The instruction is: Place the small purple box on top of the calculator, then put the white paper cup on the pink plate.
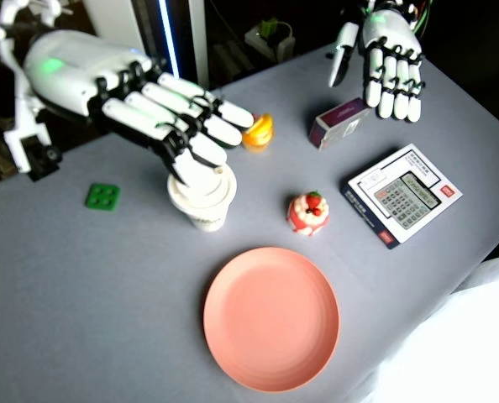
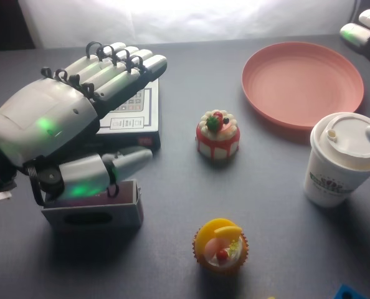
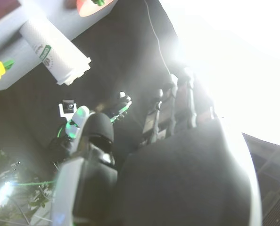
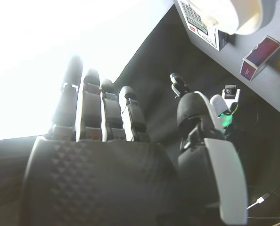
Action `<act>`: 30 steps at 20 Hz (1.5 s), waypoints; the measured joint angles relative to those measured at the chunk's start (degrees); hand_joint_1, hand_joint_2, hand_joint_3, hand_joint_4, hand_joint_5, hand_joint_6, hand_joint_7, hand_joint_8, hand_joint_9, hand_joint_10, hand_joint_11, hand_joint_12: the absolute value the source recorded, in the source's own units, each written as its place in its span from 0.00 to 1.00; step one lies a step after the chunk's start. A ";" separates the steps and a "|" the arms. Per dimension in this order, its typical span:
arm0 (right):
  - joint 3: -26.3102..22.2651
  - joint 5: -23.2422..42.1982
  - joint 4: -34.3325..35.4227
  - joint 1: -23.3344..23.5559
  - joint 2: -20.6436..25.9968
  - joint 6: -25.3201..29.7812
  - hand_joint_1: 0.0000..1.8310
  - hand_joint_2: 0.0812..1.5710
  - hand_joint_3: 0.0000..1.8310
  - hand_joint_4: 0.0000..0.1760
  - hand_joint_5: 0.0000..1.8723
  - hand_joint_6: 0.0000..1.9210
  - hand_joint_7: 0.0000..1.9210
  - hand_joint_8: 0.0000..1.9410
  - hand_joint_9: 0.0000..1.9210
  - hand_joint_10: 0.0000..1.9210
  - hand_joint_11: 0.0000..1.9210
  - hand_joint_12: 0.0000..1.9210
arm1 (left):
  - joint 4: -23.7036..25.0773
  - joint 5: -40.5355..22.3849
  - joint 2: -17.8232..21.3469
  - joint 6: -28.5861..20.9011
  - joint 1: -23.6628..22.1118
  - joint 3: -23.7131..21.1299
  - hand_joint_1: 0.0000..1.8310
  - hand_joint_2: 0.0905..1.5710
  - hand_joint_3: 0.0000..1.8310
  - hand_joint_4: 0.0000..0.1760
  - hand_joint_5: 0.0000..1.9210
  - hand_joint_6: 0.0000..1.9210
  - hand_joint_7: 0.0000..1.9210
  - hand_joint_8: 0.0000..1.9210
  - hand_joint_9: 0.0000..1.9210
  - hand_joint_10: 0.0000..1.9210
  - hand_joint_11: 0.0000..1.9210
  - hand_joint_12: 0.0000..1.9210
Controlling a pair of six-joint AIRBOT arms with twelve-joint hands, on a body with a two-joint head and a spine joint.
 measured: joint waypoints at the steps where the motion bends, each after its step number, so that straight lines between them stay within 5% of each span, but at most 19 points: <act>1: 0.00 0.04 0.13 0.00 -0.17 0.00 0.06 0.80 0.05 0.00 0.00 0.00 0.00 0.00 0.00 0.00 0.00 0.00 | -0.09 0.00 0.00 -0.04 -0.02 0.00 0.24 0.79 0.01 0.00 0.00 0.00 0.00 0.00 0.00 0.00 0.00 0.00; 8: -0.02 -0.04 0.70 -0.42 -0.20 0.07 0.08 0.80 0.03 0.00 0.00 0.00 0.00 0.00 0.00 0.00 0.00 0.00 | -0.17 1.42 0.46 -0.35 0.81 -0.24 0.43 0.62 0.00 0.00 0.00 0.00 0.00 0.00 0.00 0.00 0.00 0.00; 14: -0.24 0.57 0.90 -0.79 -0.22 0.81 0.09 0.81 0.02 0.00 0.00 0.00 0.00 0.00 0.00 0.00 0.00 0.00 | -3.65 4.76 2.10 -0.39 4.55 -0.76 0.58 0.58 0.00 0.00 0.00 0.00 0.04 0.01 0.01 0.00 0.00 0.00; 15: -0.24 0.52 1.36 -0.79 -0.48 0.87 0.09 0.81 0.02 0.00 0.00 0.00 0.00 0.00 0.00 0.00 0.00 0.00 | -3.89 5.29 2.10 -0.37 5.55 -0.76 0.58 0.59 0.00 0.22 0.00 0.00 0.02 0.00 0.00 0.00 0.00 0.00; 18: -0.24 0.55 1.75 -0.76 -0.59 1.03 0.08 0.82 0.02 0.00 0.00 0.00 0.00 0.00 0.00 0.00 0.00 0.00 | -4.63 7.76 2.08 -0.81 7.78 -0.76 0.56 0.59 0.00 0.02 0.01 0.00 0.05 0.01 0.00 0.00 0.00 0.00; 19: -0.24 0.55 1.75 -0.76 -0.59 1.09 0.08 0.82 0.02 0.00 0.00 0.00 0.00 0.00 0.00 0.00 0.00 0.00 | -4.81 7.85 2.08 -1.03 8.04 -0.76 0.54 0.60 0.00 0.11 0.01 0.00 0.04 0.01 0.00 0.00 0.00 0.00; 21: -0.24 0.57 1.81 -0.79 -0.70 1.11 0.09 0.82 0.02 0.00 0.00 0.00 0.00 0.00 0.00 0.00 0.00 0.00 | -5.01 8.02 1.84 -1.27 8.85 -0.76 0.55 0.61 0.00 0.13 0.01 0.00 0.05 0.01 0.01 0.00 0.00 0.00; 23: -0.24 0.68 2.08 -0.81 -0.90 1.14 0.08 0.83 0.02 0.00 0.00 0.00 0.00 0.00 0.00 0.00 0.00 0.00 | -5.18 8.44 1.05 -1.44 9.42 -0.50 0.56 0.62 0.01 0.00 0.02 0.00 0.06 0.01 0.02 0.01 0.00 0.00; 27: -0.24 0.90 2.34 -0.81 -0.94 1.33 0.09 0.83 0.02 0.00 0.00 0.00 0.00 0.00 0.00 0.00 0.00 0.00 | -5.25 10.69 -0.74 -2.23 9.42 1.03 0.57 0.63 0.01 0.00 0.09 0.02 0.11 0.01 0.06 0.01 0.01 0.01; 30: -0.24 0.92 2.38 -0.81 -0.94 1.40 0.09 0.83 0.02 0.00 0.00 0.00 0.00 0.00 0.00 0.00 0.00 0.00 | -6.54 11.72 -1.16 -2.27 9.44 1.73 0.57 0.67 0.00 0.00 0.17 0.01 0.22 0.02 0.19 0.04 0.00 0.57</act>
